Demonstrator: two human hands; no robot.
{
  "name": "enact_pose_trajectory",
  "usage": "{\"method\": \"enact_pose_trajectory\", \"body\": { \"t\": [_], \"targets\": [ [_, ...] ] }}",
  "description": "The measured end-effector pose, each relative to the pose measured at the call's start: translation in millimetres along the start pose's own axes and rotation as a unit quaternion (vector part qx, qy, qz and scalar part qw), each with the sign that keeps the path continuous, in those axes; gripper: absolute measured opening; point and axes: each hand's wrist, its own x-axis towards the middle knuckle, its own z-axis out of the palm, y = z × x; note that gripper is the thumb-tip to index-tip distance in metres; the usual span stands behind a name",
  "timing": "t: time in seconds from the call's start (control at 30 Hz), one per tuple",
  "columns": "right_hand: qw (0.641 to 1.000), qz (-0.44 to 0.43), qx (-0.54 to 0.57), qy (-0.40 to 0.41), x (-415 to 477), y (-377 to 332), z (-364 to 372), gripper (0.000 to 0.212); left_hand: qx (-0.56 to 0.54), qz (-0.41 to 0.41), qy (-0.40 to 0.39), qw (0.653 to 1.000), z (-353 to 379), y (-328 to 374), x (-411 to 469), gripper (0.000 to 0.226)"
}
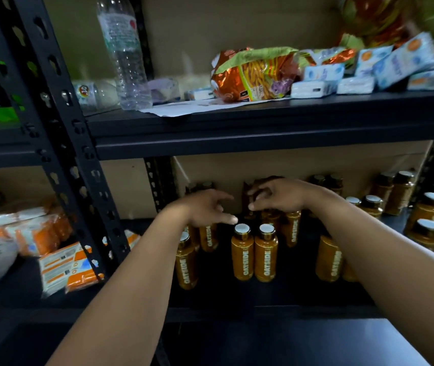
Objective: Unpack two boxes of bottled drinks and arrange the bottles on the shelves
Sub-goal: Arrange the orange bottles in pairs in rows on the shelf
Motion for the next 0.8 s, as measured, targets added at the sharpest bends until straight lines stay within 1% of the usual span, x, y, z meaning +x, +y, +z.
{"method": "enact_pose_trajectory", "body": {
  "t": [0.13,0.23,0.3,0.4,0.47,0.57,0.67,0.8],
  "targets": [
    [0.999,-0.007,0.04,-0.016,-20,23,16,0.061,-0.013,0.012,-0.026,1.0,33,9,12,0.072],
    [0.997,-0.005,0.066,-0.032,-25,42,40,0.061,-0.016,0.026,-0.015,0.999,53,2,21,0.063],
    [0.995,-0.022,0.1,-0.014,-29,49,56,0.058,-0.024,0.037,0.02,0.999,65,-3,24,0.056],
    [0.985,-0.047,0.156,0.053,-31,54,75,0.049,-0.066,0.039,0.073,0.994,79,-8,25,0.056],
    [0.978,-0.051,0.185,0.078,-30,58,86,0.05,-0.091,0.043,0.081,0.992,85,-10,25,0.058],
    [0.974,-0.057,0.204,0.073,-33,59,92,0.049,-0.108,0.053,0.083,0.989,89,-12,22,0.058],
    [0.971,-0.051,0.225,0.071,-35,62,96,0.046,-0.116,0.046,0.092,0.988,94,-13,20,0.058],
    [0.97,-0.04,0.226,0.076,-37,63,102,0.053,-0.135,0.046,0.094,0.985,100,-16,19,0.06]
  ]
}}
